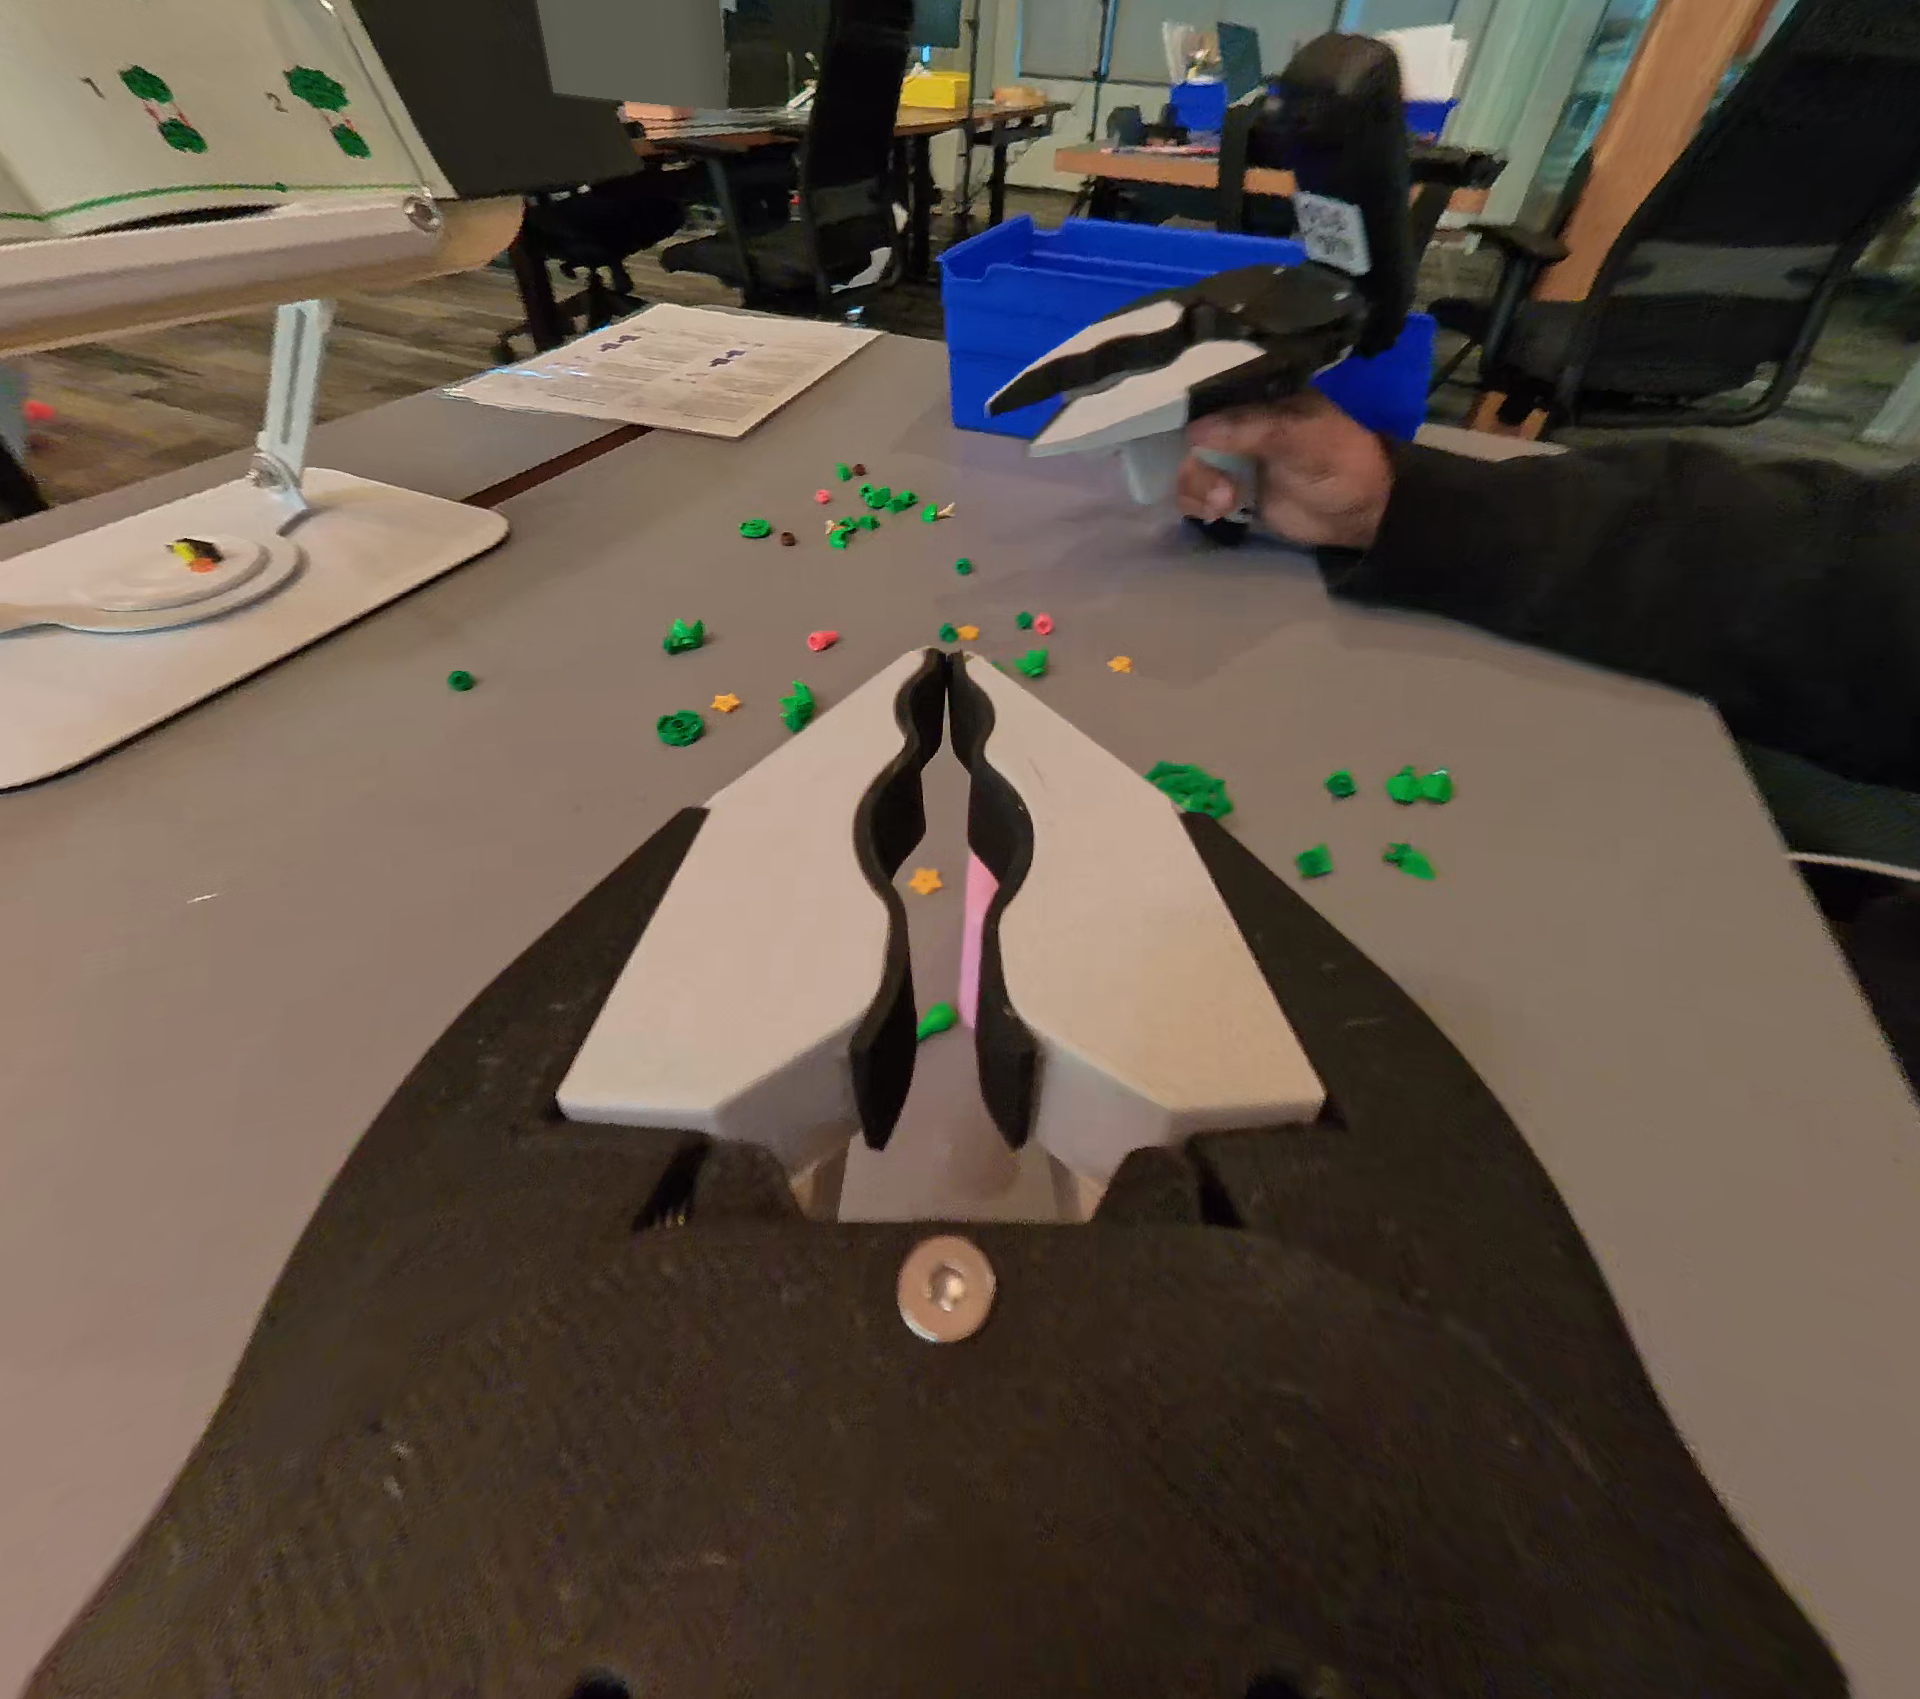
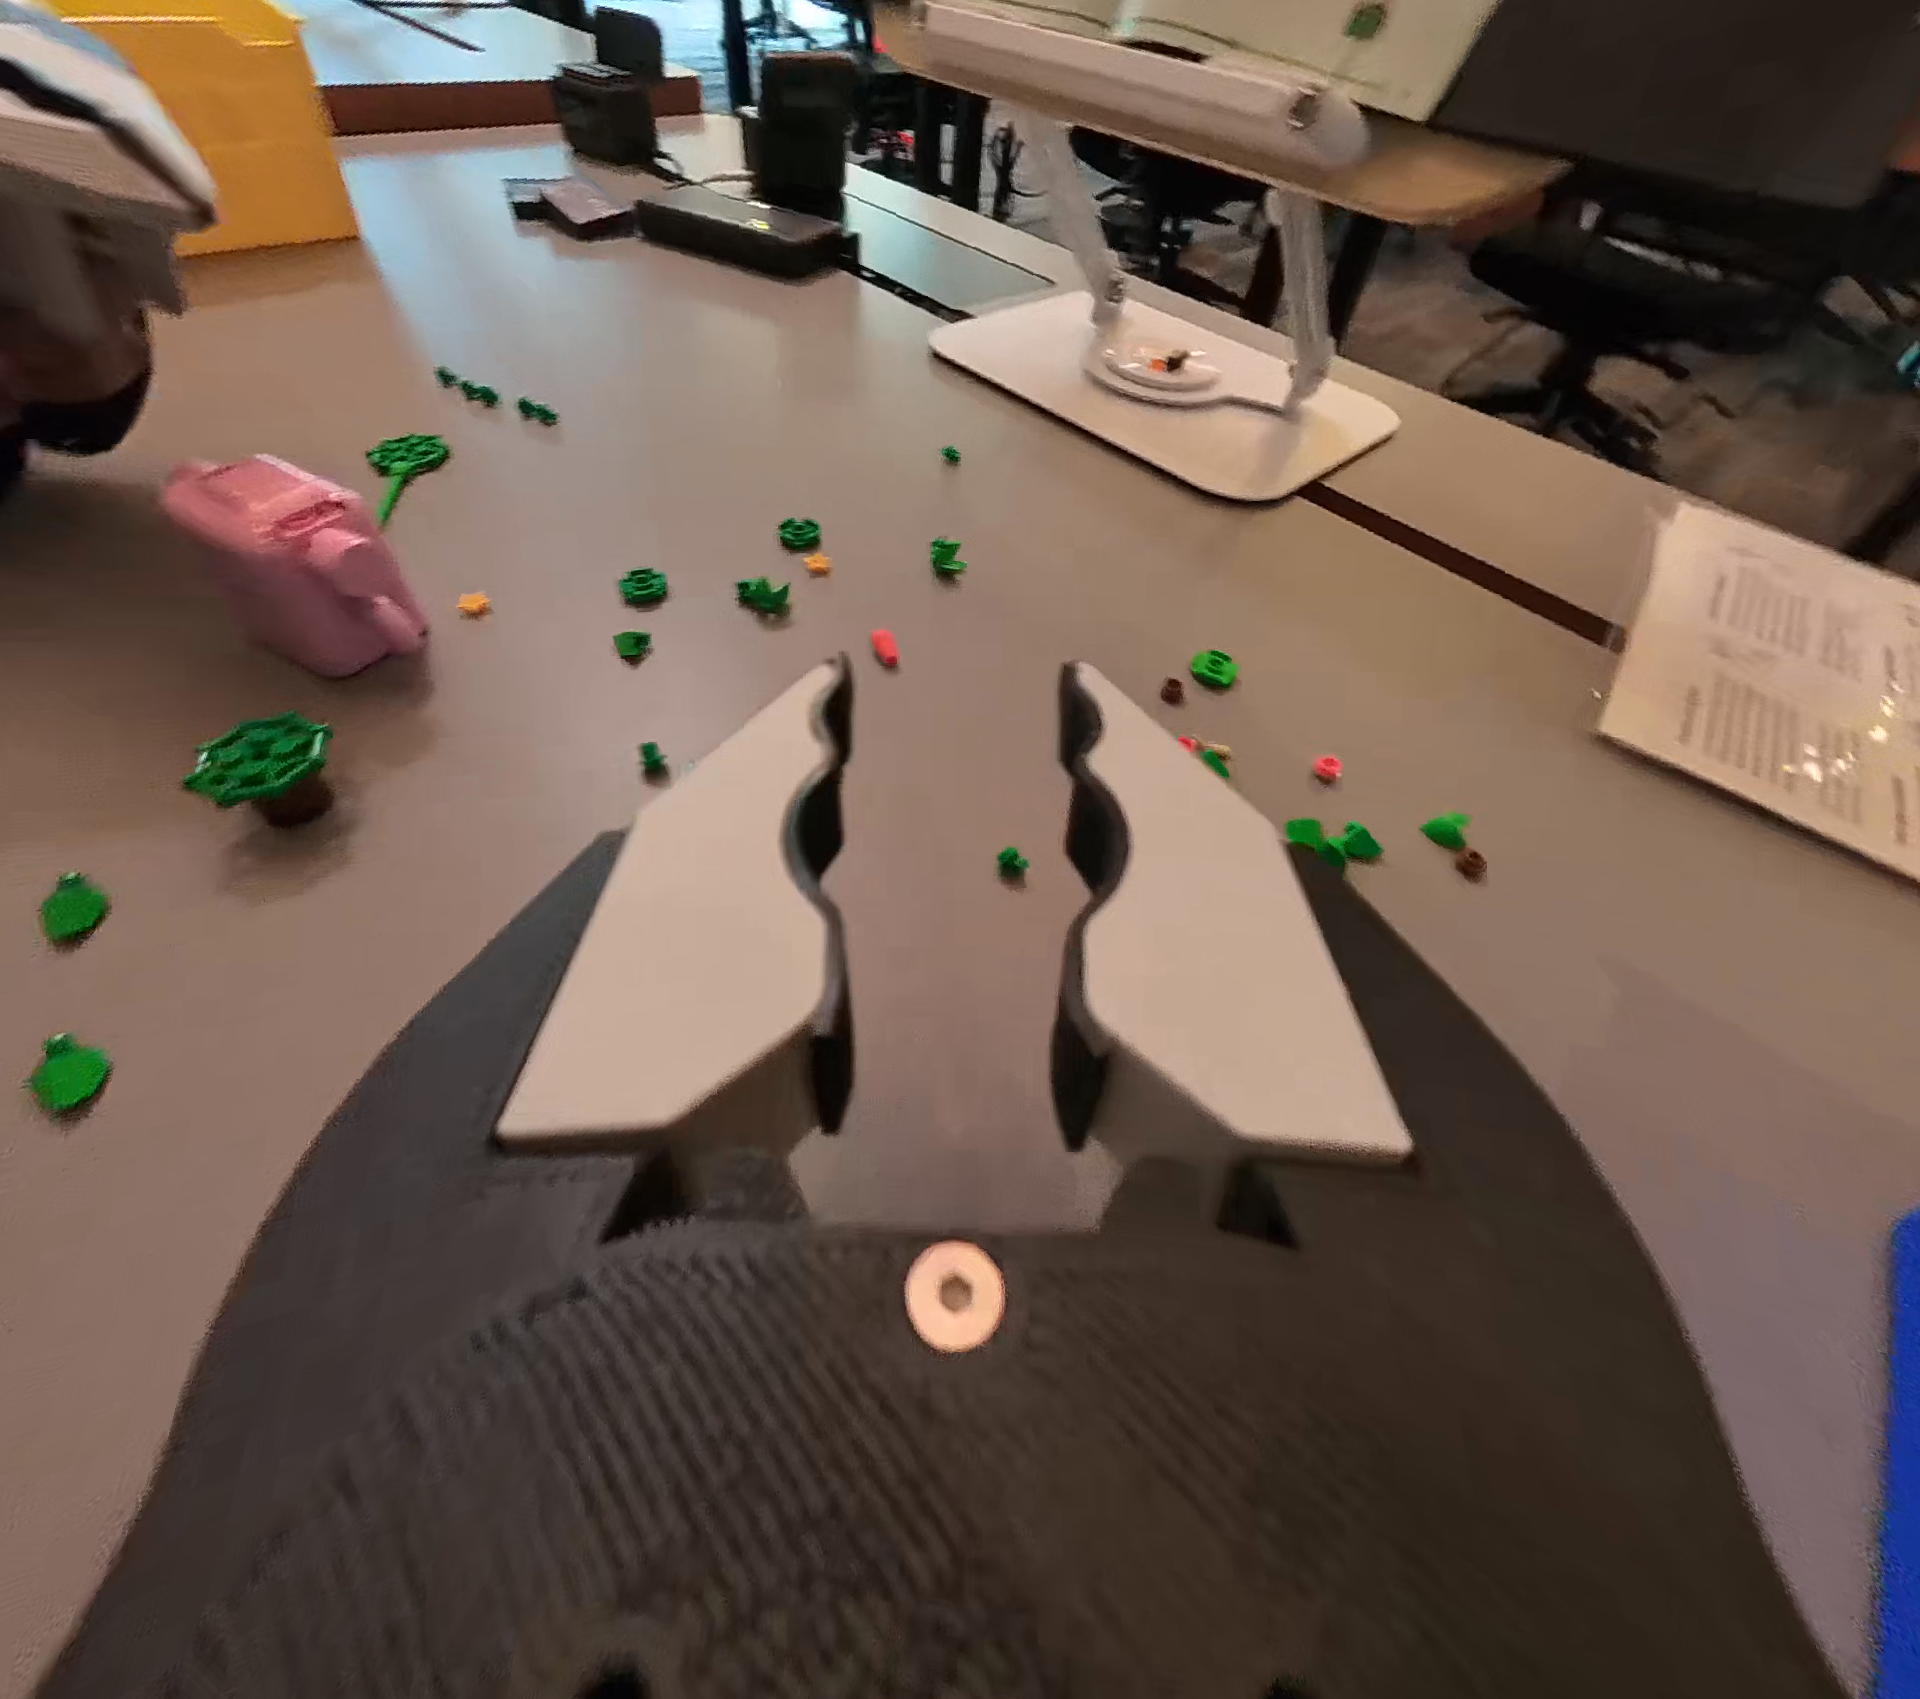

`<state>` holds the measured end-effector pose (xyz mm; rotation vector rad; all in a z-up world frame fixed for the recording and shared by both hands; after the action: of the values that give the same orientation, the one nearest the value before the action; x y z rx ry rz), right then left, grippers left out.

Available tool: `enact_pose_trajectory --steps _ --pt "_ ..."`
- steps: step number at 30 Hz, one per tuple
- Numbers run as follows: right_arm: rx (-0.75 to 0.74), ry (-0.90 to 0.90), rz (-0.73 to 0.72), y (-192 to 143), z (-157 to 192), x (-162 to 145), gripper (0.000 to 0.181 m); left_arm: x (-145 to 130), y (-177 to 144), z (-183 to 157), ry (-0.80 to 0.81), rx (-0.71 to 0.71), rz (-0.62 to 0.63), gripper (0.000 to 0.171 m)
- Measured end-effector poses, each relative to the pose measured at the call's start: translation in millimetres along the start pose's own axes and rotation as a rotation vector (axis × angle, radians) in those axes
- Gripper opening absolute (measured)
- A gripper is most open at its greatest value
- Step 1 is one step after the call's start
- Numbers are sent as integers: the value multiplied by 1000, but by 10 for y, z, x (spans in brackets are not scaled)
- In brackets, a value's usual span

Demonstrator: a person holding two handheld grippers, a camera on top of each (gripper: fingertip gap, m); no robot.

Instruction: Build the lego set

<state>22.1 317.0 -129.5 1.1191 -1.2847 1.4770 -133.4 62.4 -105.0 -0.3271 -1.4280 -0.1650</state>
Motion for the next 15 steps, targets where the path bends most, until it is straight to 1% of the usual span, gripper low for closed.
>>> enact_pose_trajectory --steps 1,3,5,7,9,13,15 --pt "9 -18 -1 0 25 -3 48 -27 -5 26 24 21 18 0" --pt "11 -31 -1 0 40 -5 56 -91 -17 92 57 68 61 0" --pt "17 -28 5 6 41 -10 61 -124 -39 146 52 97 74 0" --pt "14 -23 10 11 34 -12 62 -125 -72 196 35 129 60 0" --pt "0 -28 10 13 29 -13 61 -123 -103 235 15 153 46 0" --pt "-20 -66 38 -20 90 -51 41 -117 -132 269 -47 147 7 0" --pt "-27 -80 53 -45 115 -74 37 -106 -132 267 -79 128 -11 1"
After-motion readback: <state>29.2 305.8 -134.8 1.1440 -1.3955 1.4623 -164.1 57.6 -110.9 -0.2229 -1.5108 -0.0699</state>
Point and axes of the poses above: each gripper's, where its closed fingertips meet, y out along the fingers, x out of its top, z = x × y across the jaws, the point moved 6 cm from there along -y, back along the fingers, and after that the axes turned 9 degrees about y, right-handed, at the moved point
